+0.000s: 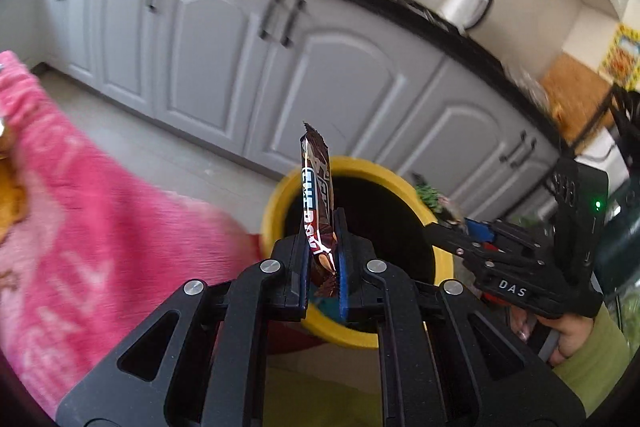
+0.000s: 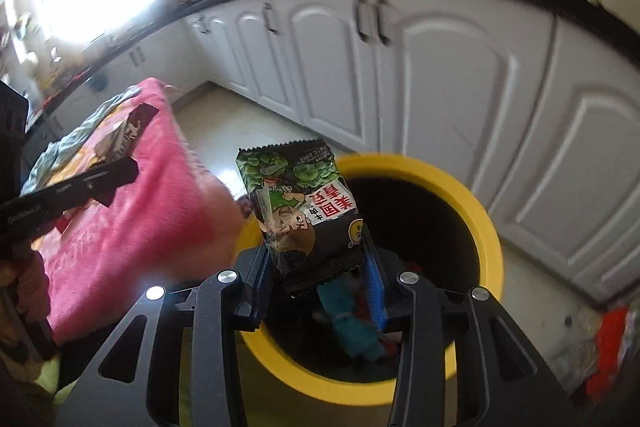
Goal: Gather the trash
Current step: 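Open both tools to drop the wrapper and snack bag into the bin, then move both open tools back over the table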
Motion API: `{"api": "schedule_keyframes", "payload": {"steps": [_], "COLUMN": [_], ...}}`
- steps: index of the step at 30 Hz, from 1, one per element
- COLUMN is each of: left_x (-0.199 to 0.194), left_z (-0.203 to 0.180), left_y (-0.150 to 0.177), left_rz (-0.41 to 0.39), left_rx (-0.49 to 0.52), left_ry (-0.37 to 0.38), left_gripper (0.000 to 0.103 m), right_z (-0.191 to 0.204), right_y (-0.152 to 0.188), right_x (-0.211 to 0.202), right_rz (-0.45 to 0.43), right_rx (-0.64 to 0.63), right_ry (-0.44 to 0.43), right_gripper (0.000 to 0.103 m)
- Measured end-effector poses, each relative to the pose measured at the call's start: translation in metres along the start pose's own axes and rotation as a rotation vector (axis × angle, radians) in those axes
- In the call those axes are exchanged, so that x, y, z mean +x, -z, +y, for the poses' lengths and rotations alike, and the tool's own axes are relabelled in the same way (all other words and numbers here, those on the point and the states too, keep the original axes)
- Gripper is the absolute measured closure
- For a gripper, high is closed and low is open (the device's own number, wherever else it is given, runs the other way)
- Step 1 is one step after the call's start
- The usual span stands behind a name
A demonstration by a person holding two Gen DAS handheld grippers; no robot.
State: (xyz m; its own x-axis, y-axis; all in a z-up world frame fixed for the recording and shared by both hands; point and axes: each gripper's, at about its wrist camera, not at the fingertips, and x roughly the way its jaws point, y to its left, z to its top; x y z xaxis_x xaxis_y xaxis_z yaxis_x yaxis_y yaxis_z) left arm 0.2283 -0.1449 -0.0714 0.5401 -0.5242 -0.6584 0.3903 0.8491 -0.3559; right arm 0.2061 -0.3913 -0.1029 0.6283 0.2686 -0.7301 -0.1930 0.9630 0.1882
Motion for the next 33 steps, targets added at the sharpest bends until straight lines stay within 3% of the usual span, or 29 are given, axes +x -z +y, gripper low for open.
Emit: {"api": "schedule_keyframes", "payload": {"steps": [2, 4, 5, 6, 8, 12, 15, 25, 30, 33], "left_x": [0.018, 0.033, 0.036, 0.039, 0.040, 0.025, 0.003, -0.106, -0.148, -0.163], "left_z": [-0.010, -0.015, -0.016, -0.015, -0.010, 0.004, 0.028, 0.119, 0.158, 0.181], "left_y": [0.001, 0.001, 0.002, 0.003, 0.005, 0.007, 0.007, 0.022, 0.035, 0.044], "left_rz": [0.027, 0.050, 0.052, 0.051, 0.058, 0.031, -0.007, -0.166, -0.202, -0.200], "left_rx": [0.022, 0.035, 0.038, 0.039, 0.030, 0.030, -0.001, -0.106, -0.157, -0.200], "left_ry": [0.000, 0.003, -0.005, -0.014, -0.006, -0.064, -0.115, -0.332, -0.432, -0.455], "left_gripper": [0.096, 0.084, 0.061, 0.043, 0.043, 0.024, 0.019, 0.013, 0.013, 0.013], "right_z": [-0.017, -0.033, -0.040, -0.047, -0.055, -0.053, -0.029, 0.095, 0.155, 0.197], "right_y": [0.007, 0.012, 0.014, 0.016, 0.016, 0.009, -0.004, -0.055, -0.076, -0.088], "right_x": [0.004, 0.005, 0.004, 0.003, 0.000, -0.006, -0.008, 0.014, 0.031, 0.045], "right_rz": [0.008, 0.008, 0.003, 0.000, -0.011, -0.042, -0.069, -0.077, -0.069, -0.066], "right_rx": [0.046, 0.102, 0.129, 0.153, 0.171, 0.171, 0.116, -0.134, -0.217, -0.279], "right_ry": [0.026, 0.032, 0.045, 0.058, 0.059, 0.051, 0.005, -0.166, -0.237, -0.276], "right_gripper": [0.061, 0.044, 0.040, 0.038, 0.036, 0.035, 0.026, 0.022, 0.022, 0.021]}}
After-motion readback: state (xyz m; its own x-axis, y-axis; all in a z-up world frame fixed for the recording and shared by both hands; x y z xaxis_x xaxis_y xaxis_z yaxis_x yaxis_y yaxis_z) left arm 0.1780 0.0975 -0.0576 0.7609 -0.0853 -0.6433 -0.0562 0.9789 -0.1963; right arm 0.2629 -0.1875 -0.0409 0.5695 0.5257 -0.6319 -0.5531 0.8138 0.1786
